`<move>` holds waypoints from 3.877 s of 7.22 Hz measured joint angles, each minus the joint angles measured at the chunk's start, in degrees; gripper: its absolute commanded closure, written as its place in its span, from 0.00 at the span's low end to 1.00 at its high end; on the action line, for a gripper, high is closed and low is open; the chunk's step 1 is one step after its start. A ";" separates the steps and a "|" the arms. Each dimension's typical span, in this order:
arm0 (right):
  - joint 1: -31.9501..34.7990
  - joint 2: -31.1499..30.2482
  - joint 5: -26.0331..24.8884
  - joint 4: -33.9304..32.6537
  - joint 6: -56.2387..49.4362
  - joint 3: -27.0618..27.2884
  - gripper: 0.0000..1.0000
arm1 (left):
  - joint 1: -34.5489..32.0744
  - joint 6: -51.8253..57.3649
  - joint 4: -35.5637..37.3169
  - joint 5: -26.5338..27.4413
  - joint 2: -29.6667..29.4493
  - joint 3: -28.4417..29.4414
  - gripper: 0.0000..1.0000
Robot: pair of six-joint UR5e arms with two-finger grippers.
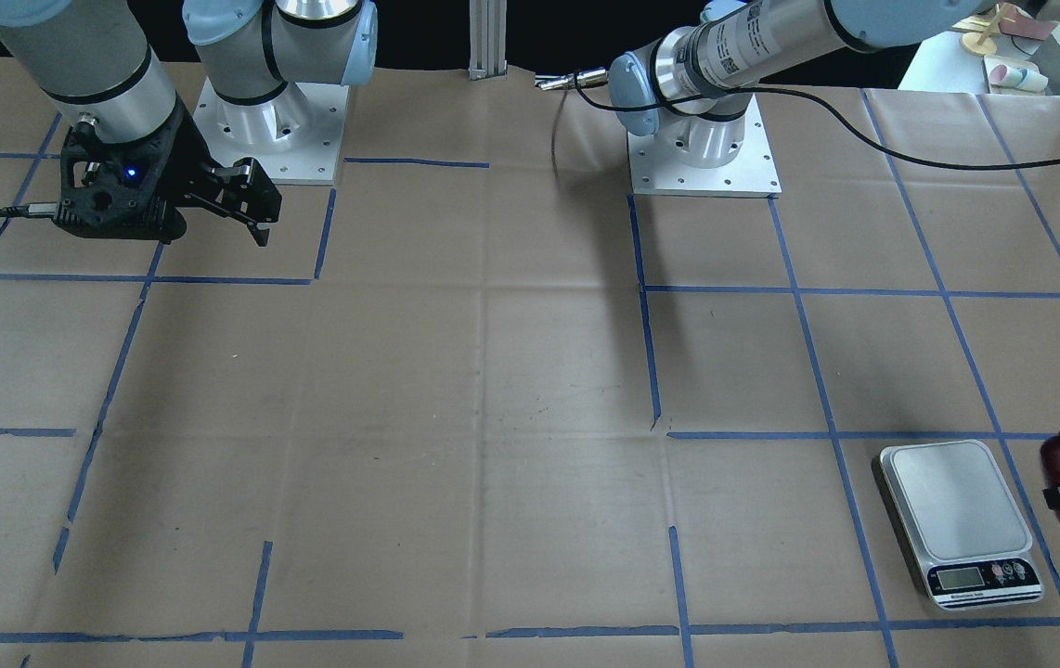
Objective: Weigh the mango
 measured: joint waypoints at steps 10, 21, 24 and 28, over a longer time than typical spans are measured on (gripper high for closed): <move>0.00 0.05 0.00 0.02 0.00 0.00 0.00 | -1.46 -2.88 16.94 3.82 8.79 -15.66 0.00; 0.00 0.03 0.00 0.01 0.00 0.00 0.00 | -31.00 -35.27 1.37 3.11 34.30 -28.99 0.01; 0.00 0.04 0.00 0.00 0.00 0.00 0.00 | -30.97 -30.70 1.15 3.63 35.04 -29.43 0.01; 0.00 0.02 0.00 0.00 0.00 0.00 0.00 | -30.92 -29.87 1.00 3.60 35.11 -29.21 0.01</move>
